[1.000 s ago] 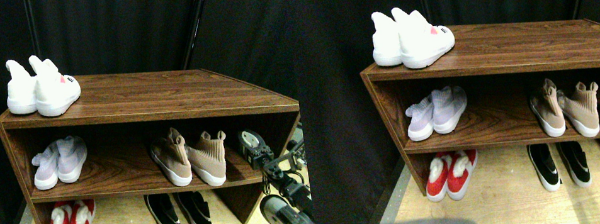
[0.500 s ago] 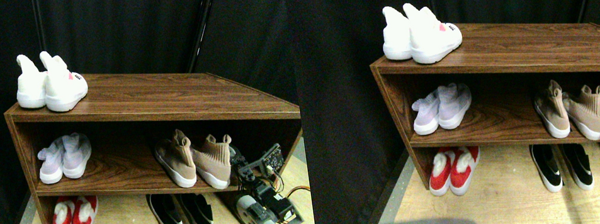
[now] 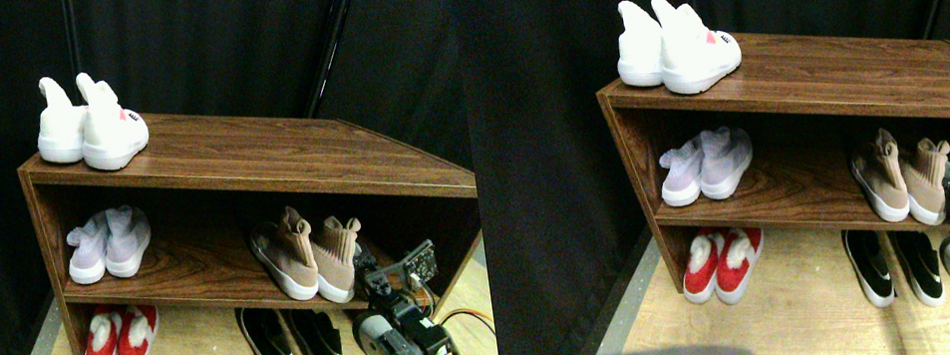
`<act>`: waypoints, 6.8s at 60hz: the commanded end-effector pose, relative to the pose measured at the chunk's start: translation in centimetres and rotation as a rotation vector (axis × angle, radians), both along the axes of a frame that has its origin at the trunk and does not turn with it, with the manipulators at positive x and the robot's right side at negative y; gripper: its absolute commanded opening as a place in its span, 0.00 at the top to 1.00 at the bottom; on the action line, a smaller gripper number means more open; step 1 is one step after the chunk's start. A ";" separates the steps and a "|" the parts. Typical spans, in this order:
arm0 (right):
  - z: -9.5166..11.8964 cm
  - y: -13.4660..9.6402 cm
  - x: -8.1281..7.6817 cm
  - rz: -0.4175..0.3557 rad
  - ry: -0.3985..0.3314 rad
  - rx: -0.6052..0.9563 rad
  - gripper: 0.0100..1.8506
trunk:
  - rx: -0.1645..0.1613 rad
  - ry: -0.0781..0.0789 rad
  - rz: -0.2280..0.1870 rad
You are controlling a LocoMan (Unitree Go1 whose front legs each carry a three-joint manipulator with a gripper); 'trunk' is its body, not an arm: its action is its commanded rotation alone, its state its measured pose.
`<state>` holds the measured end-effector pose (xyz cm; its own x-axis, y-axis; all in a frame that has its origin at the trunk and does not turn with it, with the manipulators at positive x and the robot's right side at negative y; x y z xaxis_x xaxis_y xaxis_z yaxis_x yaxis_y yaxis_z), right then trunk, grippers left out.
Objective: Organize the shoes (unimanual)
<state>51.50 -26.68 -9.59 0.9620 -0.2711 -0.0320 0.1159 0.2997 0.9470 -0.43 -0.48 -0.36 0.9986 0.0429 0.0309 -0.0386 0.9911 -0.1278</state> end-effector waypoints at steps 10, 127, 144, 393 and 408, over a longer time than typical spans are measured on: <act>0.6 0.3 0.0 0.015 -0.028 0.017 0.97 | -0.026 0.019 0.014; -5.0 -1.9 -12.1 0.238 -0.066 0.043 0.97 | 0.036 0.125 -0.052; -7.5 -3.3 -9.1 0.166 0.002 0.092 0.97 | 0.036 0.124 -0.046; -0.6 1.8 -14.9 0.421 -0.140 -0.018 0.97 | 0.030 -0.009 -0.062; -0.6 2.4 -14.5 0.435 -0.145 -0.004 0.97 | 0.027 -0.007 -0.057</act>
